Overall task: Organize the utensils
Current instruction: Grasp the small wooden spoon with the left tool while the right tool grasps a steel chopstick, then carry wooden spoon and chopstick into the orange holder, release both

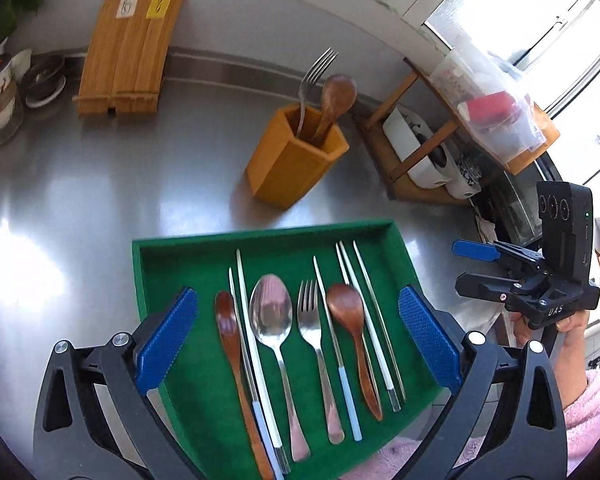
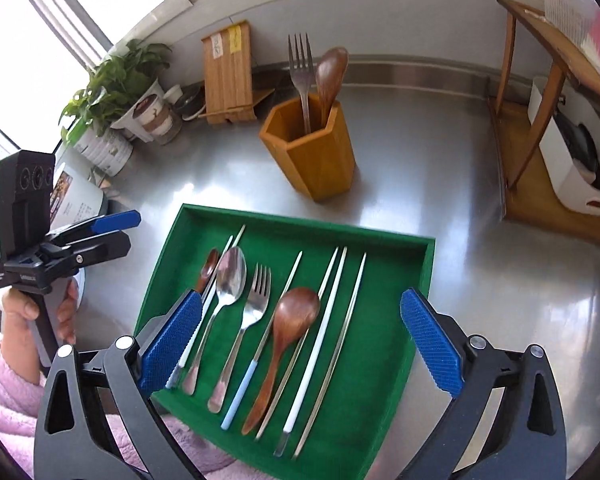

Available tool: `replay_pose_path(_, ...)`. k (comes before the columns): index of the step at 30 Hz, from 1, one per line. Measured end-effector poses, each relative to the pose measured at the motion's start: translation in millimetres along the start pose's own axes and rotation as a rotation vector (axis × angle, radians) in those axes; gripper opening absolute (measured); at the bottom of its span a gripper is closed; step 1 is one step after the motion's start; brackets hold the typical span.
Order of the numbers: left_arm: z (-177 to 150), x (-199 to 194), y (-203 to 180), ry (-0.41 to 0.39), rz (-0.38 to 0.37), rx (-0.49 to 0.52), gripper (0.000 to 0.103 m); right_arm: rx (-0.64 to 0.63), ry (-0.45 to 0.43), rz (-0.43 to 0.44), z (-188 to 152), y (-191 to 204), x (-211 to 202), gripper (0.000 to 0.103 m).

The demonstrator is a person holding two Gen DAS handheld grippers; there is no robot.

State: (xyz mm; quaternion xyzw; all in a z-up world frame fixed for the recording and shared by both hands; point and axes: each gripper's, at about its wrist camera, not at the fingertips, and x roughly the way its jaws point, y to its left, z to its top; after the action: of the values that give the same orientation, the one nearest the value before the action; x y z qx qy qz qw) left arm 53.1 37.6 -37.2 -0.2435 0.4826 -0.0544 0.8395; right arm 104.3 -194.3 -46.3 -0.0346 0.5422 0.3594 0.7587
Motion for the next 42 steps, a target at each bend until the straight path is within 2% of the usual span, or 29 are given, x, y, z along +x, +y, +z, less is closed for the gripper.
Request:
replay_pose_path(3,-17,9,9,0.065,0.029,-0.045,0.095,0.045,0.06,-0.005,-14,-4,11,0.095)
replay_pose_path(4,-22,12,11,0.087,0.033,-0.053,0.094,0.066,0.086,-0.006,-18,-7,17,0.092)
replay_pose_path(5,-26,14,13,0.106,0.036,-0.061,0.092,0.083,0.114,-0.008,-22,-9,22,0.085)
replay_pose_path(7,-31,20,14,0.15,0.048,-0.065,0.078,0.107,0.164,-0.032,-28,-14,33,0.069)
replay_pose_path(9,-36,25,15,0.184,0.068,-0.06,0.067,0.125,0.193,-0.056,-33,-18,43,0.048)
replay_pose_path(11,-41,30,17,0.221,0.073,-0.062,0.055,0.153,0.217,-0.051,-37,-22,51,0.034)
replay_pose_path(12,-43,33,19,0.236,0.078,-0.062,0.045,0.165,0.225,-0.048,-38,-24,54,0.028)
replay_pose_path(13,-44,36,20,0.251,0.091,-0.06,0.036,0.172,0.23,-0.053,-39,-26,56,0.027)
replay_pose_path(15,-46,42,21,0.273,0.112,-0.05,0.025,0.172,0.242,-0.067,-40,-26,61,0.02)
replay_pose_path(18,-49,50,24,0.305,0.14,-0.036,0.024,0.159,0.262,-0.106,-41,-24,67,0.016)
replay_pose_path(23,-51,60,25,0.339,0.171,-0.012,0.023,0.15,0.287,-0.133,-43,-23,75,0.016)
replay_pose_path(27,-52,65,24,0.349,0.223,0.015,0.022,0.139,0.301,-0.152,-46,-23,78,0.016)
replay_pose_path(30,-52,65,25,0.349,0.235,0.024,0.018,0.135,0.303,-0.168,-47,-24,78,0.016)
replay_pose_path(36,-53,62,27,0.354,0.25,0.036,0.017,0.132,0.317,-0.186,-45,-21,81,0.013)
replay_pose_path(42,-52,63,27,0.377,0.279,0.05,0.014,0.103,0.364,-0.248,-38,-13,86,0.014)
